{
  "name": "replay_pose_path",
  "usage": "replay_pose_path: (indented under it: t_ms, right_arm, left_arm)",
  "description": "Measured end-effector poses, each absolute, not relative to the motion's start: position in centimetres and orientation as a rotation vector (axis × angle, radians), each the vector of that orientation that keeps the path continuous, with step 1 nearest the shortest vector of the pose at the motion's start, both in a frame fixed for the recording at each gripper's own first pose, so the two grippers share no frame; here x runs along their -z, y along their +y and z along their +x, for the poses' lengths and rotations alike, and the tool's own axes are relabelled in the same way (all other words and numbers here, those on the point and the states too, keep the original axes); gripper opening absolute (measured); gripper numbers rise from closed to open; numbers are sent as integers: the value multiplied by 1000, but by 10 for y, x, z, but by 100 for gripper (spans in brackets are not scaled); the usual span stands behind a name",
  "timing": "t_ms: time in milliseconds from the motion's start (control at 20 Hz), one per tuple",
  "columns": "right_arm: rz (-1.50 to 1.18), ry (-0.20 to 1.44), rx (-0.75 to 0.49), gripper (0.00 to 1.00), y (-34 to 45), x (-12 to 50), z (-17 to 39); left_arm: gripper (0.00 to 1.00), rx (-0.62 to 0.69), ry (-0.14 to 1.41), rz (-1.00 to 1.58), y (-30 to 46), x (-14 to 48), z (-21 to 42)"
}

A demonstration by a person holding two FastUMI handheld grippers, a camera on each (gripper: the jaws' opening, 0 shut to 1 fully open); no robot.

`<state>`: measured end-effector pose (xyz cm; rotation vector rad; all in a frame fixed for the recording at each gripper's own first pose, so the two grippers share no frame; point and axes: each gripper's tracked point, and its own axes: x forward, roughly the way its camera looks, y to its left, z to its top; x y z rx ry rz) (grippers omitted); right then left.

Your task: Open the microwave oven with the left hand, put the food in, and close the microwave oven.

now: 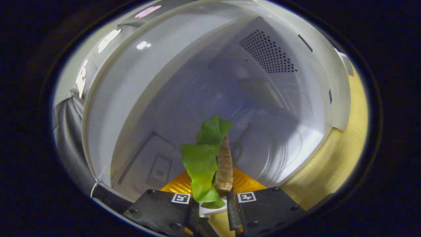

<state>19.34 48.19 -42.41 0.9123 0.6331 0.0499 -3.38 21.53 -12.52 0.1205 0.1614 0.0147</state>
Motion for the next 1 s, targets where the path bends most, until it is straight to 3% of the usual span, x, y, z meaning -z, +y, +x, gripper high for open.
replay_pose_path:
  t_ms: [50, 150, 200, 300, 450, 600, 1000]
  right_arm:
    - [901, 623, -45, 30, 480, 427, 198]
    - [813, 569, -48, 45, 475, 429, 207]
    - [740, 572, -47, 39, 473, 436, 209]
    - [657, 557, -73, 55, 474, 436, 213]
    - [500, 560, -70, 67, 465, 437, 218]
    - [359, 536, -72, 100, 452, 434, 224]
    - [294, 481, -107, 94, 438, 404, 228]
  left_arm:
    - [97, -12, 164, 115, 214, 125, -33]
    - [97, -12, 171, 112, 214, 127, -34]
    - [97, -13, 173, 111, 215, 128, -33]
    - [97, -9, 180, 110, 214, 131, -34]
    - [97, -6, 182, 114, 214, 132, -32]
    - [98, -4, 173, 115, 214, 130, -30]
    - [97, -2, 172, 118, 214, 130, -32]
